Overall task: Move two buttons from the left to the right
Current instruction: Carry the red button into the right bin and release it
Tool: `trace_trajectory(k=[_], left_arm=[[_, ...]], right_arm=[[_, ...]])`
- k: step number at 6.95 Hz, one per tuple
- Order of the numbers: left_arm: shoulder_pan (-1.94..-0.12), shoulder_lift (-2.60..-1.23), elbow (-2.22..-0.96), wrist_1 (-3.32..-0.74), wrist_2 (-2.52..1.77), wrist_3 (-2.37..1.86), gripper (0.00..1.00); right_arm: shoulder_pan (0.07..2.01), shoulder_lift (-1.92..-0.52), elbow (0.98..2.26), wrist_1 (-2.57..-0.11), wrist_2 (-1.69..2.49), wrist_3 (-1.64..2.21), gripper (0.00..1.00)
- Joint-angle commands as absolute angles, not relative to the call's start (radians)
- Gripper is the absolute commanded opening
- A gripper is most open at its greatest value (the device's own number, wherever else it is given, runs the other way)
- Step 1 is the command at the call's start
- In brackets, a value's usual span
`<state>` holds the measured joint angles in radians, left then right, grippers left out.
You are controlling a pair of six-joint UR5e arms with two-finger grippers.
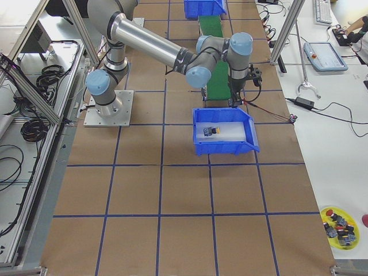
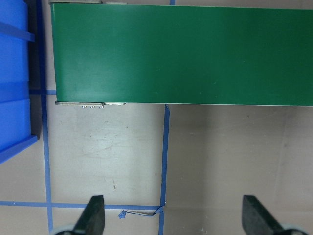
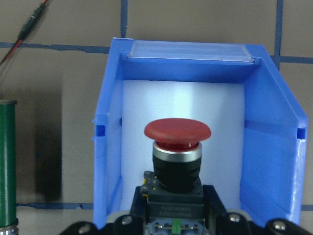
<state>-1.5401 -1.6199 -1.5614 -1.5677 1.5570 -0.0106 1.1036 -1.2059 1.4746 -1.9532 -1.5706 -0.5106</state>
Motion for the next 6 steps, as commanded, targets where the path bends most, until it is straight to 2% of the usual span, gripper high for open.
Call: trace_trajectory(k=[1, 6], left_arm=[[-1.54, -1.62, -1.559, -1.568, 1.557, -0.011, 1.0], [-1.54, -1.618, -1.563, -1.568, 1.557, -0.011, 1.0]], right_arm=[[1.063, -1.128, 1.483, -1.965, -1.572, -0.541, 0.07], [1.057, -1.005, 1.465, -2.06, -1.568, -0.563, 0.07]])
